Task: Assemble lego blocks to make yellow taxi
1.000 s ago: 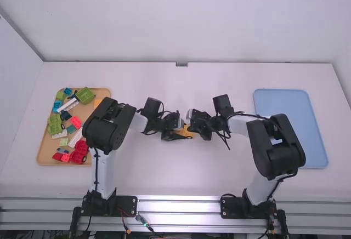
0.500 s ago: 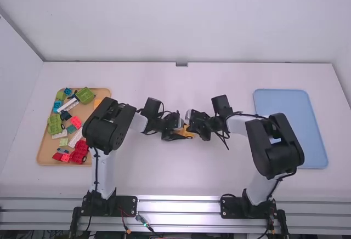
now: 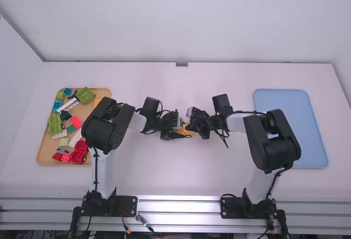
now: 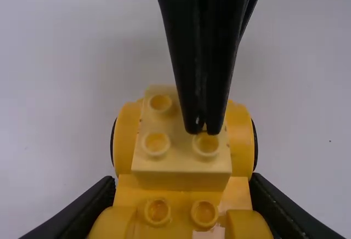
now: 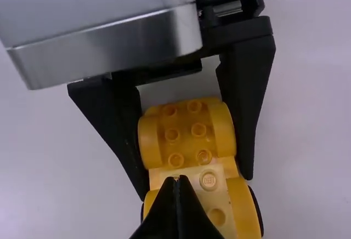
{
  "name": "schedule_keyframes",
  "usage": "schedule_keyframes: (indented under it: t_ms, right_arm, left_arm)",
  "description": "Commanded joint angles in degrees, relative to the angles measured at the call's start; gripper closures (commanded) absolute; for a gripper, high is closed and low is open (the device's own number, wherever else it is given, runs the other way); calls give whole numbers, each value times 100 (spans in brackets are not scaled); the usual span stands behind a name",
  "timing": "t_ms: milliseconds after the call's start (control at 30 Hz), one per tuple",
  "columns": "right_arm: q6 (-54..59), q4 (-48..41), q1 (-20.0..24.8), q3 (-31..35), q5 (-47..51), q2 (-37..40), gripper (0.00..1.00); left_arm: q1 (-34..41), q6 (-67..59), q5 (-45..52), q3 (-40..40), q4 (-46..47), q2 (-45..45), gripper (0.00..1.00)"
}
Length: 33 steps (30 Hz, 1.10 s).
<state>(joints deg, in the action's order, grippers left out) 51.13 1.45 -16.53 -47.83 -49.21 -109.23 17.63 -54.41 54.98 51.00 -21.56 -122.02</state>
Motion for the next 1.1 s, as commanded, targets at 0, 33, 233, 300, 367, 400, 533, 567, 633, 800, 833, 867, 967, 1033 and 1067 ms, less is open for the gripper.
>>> schedule_keyframes:
  t_ms: [0,33,233,300,367,400,533,567,633,800,833,867,967,1033,1067]
  right_arm:
    - [313,-282,0,136,605,-203,100]
    - [415,-339,7,116,592,-136,100]
    - [505,-382,26,-105,745,909,100]
    - [527,-376,-2,-155,748,1281,100]
    - [483,-378,22,-188,787,1537,100]
    - [278,-358,52,-199,962,1738,81]
    - [-599,-699,-11,-197,2013,2243,1]
    - [-702,-807,-13,-197,2133,2302,1]
    - [-793,-1010,2,-197,2282,2382,1]
    - [-791,-1414,11,-197,2205,2411,1]
    - [-789,-1419,11,-197,2212,2411,1]
    - [-787,-1421,9,-197,2212,2409,1]
    - [-785,-1390,-48,-197,2227,2404,1]
    - [-761,-1392,-90,-197,2225,2404,1]
    - [-765,-1394,-72,-197,2225,2404,1]
  left_arm:
    - [37,105,-197,-76,136,-79,63]
    - [37,107,-199,-76,138,-79,63]
    - [39,105,-197,-76,131,-79,63]
    - [39,105,-203,-76,140,-79,63]
    - [37,105,-212,-76,140,-79,62]
    - [37,105,-212,-76,138,-79,62]
    - [39,107,-212,-76,131,-79,56]
    - [39,105,-216,-76,129,-79,54]
    - [37,107,-212,-76,136,-79,43]
    - [39,107,-210,-76,155,-48,1]
    - [37,111,-219,-76,177,-20,1]
    - [37,111,-214,-76,205,9,1]
    - [33,107,-216,-76,391,238,1]
    - [-11,109,-221,-76,662,531,1]
    - [-50,107,-201,-76,804,682,1]
